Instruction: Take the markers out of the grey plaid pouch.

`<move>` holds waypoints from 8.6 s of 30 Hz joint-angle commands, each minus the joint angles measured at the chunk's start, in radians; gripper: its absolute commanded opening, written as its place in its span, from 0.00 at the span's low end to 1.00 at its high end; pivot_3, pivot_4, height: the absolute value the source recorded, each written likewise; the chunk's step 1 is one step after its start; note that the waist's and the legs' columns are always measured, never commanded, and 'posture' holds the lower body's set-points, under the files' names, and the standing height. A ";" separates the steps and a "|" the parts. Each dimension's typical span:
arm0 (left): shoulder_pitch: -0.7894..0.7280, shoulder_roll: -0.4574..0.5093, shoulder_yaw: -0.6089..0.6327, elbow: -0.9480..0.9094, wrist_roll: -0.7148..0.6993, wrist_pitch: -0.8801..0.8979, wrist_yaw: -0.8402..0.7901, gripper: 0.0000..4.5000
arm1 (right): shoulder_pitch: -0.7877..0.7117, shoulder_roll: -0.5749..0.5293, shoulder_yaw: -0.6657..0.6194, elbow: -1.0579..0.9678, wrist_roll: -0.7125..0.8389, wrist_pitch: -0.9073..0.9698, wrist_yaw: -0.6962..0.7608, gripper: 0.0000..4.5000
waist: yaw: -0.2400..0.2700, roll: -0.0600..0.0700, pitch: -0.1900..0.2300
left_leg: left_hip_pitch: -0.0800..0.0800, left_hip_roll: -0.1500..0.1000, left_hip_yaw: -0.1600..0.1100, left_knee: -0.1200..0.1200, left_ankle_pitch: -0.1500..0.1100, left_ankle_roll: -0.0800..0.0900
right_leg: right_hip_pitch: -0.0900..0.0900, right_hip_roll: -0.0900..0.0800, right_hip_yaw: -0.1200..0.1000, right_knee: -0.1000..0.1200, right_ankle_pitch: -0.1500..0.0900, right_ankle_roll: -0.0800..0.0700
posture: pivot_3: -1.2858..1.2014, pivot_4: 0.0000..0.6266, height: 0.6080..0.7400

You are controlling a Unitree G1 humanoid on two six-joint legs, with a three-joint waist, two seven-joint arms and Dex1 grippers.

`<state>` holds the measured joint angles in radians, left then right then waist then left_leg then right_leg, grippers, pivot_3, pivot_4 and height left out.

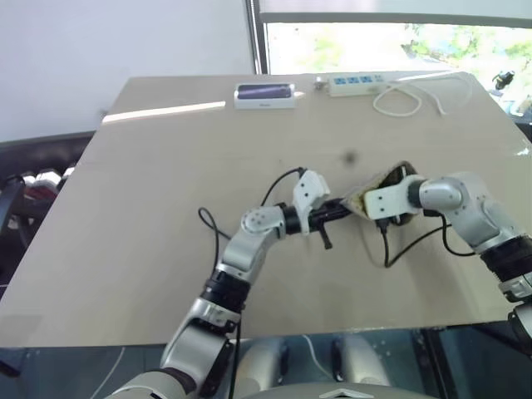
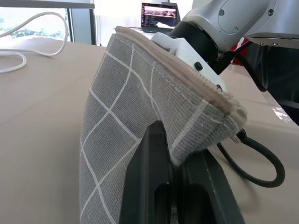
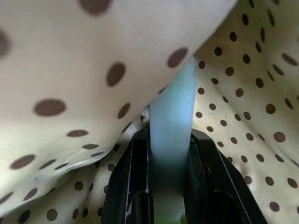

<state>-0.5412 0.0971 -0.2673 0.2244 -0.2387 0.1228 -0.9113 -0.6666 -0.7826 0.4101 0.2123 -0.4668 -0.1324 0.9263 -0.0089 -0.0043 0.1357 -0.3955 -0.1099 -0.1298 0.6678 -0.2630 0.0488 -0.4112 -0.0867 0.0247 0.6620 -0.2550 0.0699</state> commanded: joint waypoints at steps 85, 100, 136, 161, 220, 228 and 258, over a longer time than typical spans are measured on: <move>0.056 0.131 0.035 -0.139 0.097 -0.163 0.097 0.00 | 0.173 -0.103 -0.408 -0.572 0.828 0.722 0.012 0.02 | 0.023 0.002 0.002 | -0.003 0.002 0.002 -0.001 0.000 0.000 | -0.002 -0.001 0.002 -0.001 0.000 0.000 | 0.52 0.24 1.00; 0.064 0.100 0.003 -0.168 0.032 -0.090 0.016 0.00 | 0.080 -0.050 -0.087 -0.307 0.429 0.406 0.058 0.53 | 0.020 0.002 0.002 | -0.002 0.002 0.003 -0.001 0.000 0.000 | -0.003 0.000 0.002 -0.001 0.000 0.000 | 0.52 0.24 1.00; 0.113 0.081 -0.052 -0.242 -0.113 0.146 -0.104 0.00 | 0.030 -0.068 0.095 -0.313 0.199 0.562 0.332 0.36 | 0.020 0.000 0.001 | 0.000 0.001 0.000 0.001 0.000 0.000 | -0.001 -0.001 0.000 0.000 0.000 0.000 | 0.52 0.24 1.00; 0.109 0.105 -0.036 -0.184 -0.024 0.011 -0.038 0.00 | 0.076 -0.237 -0.201 -0.669 0.453 0.786 0.387 0.07 | 0.023 0.001 0.002 | -0.003 0.001 0.000 0.000 0.000 0.000 | -0.002 -0.001 0.000 -0.001 0.000 0.000 | 0.52 0.24 1.00; 0.048 0.055 0.003 0.008 0.110 -0.192 0.098 0.00 | 0.111 0.090 -0.541 -0.680 1.132 1.747 -0.201 0.07 | 0.023 -0.001 0.004 | -0.004 -0.001 -0.002 0.000 0.000 0.000 | -0.002 -0.002 -0.001 -0.001 0.000 0.000 | 0.52 0.24 1.00; 0.006 0.059 0.019 0.084 0.130 -0.243 0.126 0.00 | 0.147 0.010 -0.577 -0.670 1.284 1.747 -0.253 0.07 | 0.023 -0.001 0.004 | -0.004 -0.001 -0.001 0.000 0.000 0.000 | -0.002 -0.002 -0.001 -0.001 0.000 0.000 | 0.52 0.24 1.00; -0.034 0.213 0.173 0.241 0.137 -0.315 0.203 0.00 | 0.253 -0.239 -0.251 -0.248 0.638 0.857 -0.215 0.07 | 0.021 -0.002 0.005 | -0.004 0.000 -0.001 0.000 0.000 0.000 | -0.002 -0.002 -0.001 -0.001 0.000 0.000 | 0.52 0.24 1.00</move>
<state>-0.5775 0.3041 -0.1133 0.4829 -0.0991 -0.1889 -0.7116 -0.3911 -1.0290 0.1614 -0.0460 0.1933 0.7640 0.7096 0.0117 -0.0060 0.1405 -0.3995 -0.1102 -0.1306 0.6677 -0.2632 0.0490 -0.4137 -0.0883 0.0234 0.6614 -0.2550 0.0699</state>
